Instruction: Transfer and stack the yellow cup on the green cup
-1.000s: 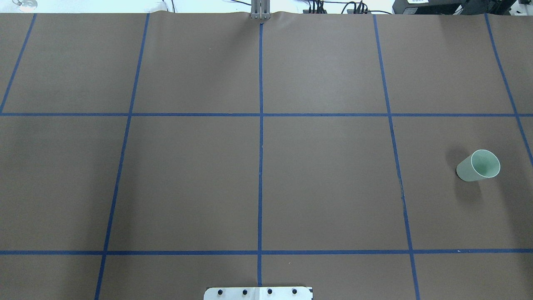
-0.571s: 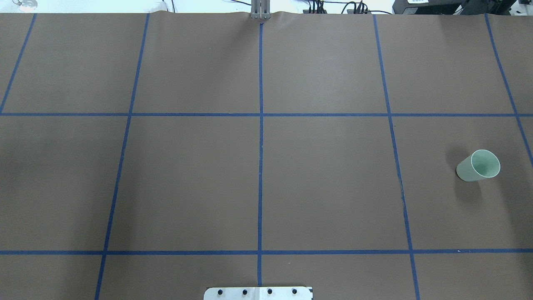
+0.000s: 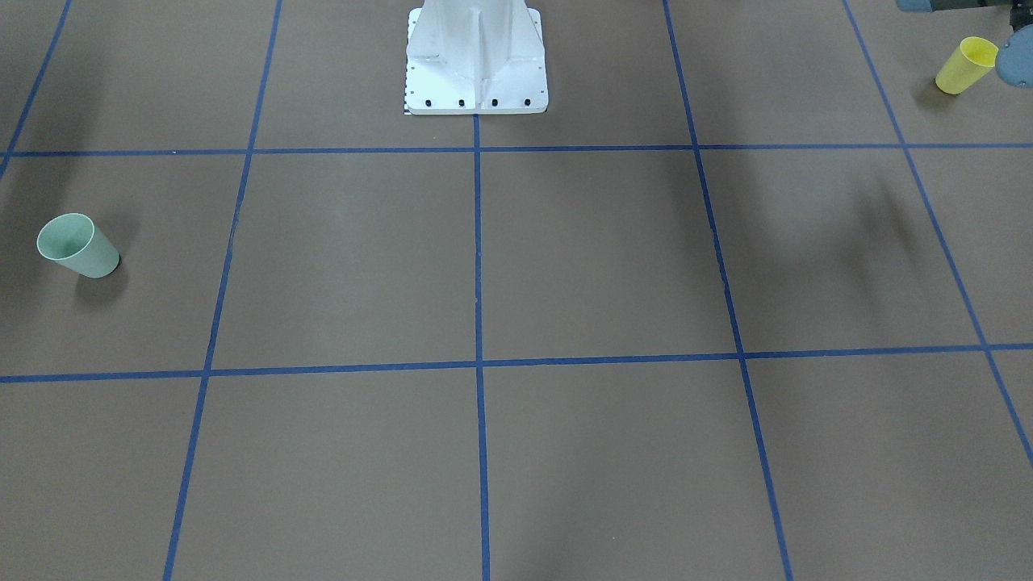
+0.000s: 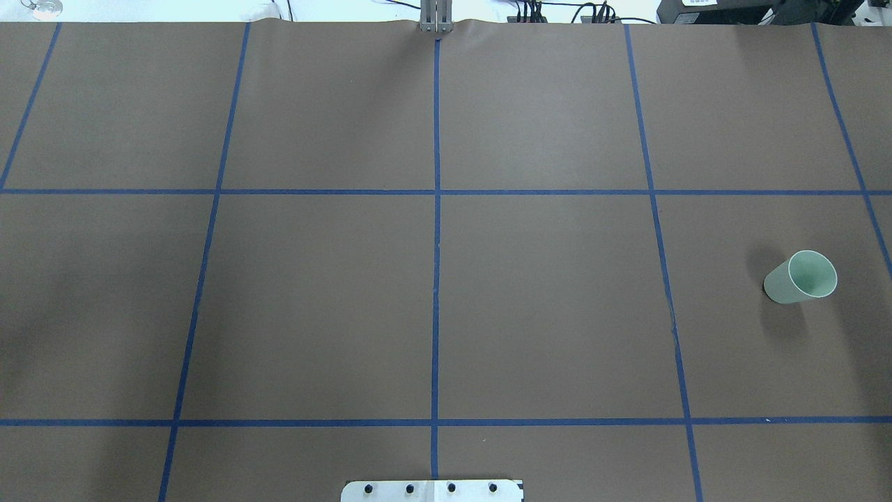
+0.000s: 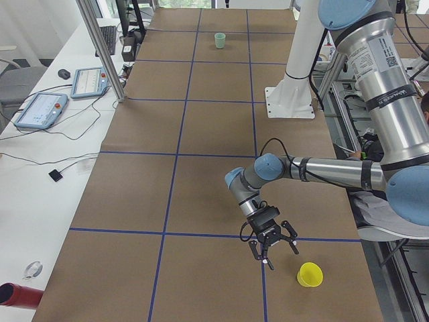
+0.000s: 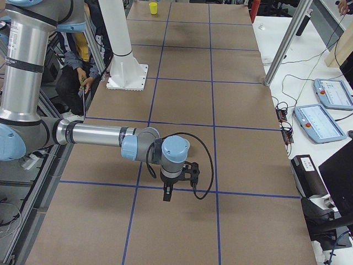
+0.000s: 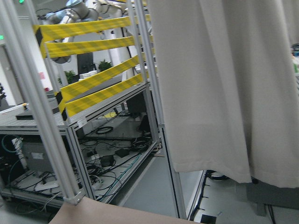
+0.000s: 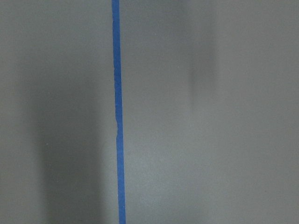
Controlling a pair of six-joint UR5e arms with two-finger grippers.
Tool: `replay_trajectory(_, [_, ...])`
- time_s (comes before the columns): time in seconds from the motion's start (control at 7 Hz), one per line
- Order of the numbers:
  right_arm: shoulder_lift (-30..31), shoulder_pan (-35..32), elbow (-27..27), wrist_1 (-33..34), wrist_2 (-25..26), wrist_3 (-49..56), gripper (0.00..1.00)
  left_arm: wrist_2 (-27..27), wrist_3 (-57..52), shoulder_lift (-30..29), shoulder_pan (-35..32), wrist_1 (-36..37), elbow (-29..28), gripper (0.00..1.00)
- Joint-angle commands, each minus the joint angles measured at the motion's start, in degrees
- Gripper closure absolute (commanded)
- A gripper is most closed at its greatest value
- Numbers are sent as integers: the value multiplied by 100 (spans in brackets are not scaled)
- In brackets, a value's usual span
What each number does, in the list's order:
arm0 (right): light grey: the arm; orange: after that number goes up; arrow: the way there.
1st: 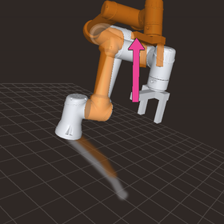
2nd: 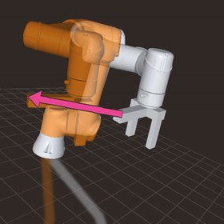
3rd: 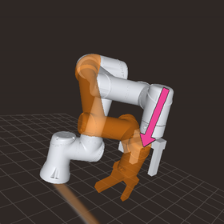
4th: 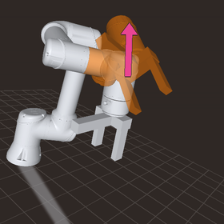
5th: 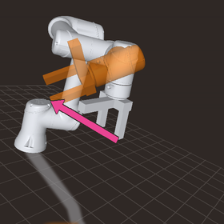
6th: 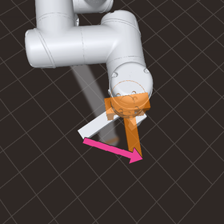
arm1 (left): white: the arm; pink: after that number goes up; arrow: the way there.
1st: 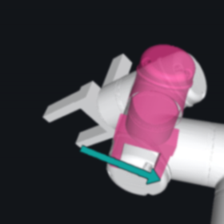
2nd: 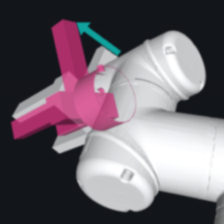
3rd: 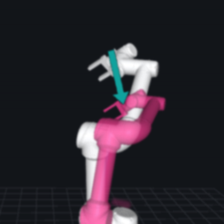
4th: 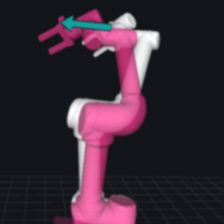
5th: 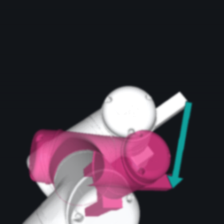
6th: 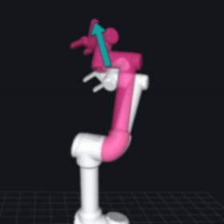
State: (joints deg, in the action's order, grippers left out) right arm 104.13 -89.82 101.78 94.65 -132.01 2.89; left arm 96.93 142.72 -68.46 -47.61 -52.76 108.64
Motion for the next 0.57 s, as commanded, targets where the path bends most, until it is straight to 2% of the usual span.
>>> replay_trajectory(0.0, [2,0,9,-17,0,1,0,589,667,-841,234,231,-806,0])
replay_trajectory(0.29, [-7,0,26,-17,-8,1,0,721,783,-906,313,117,-1377,0])
replay_trajectory(0.43, [-7,0,44,-17,-9,1,0,835,783,-906,374,-223,-1807,0])
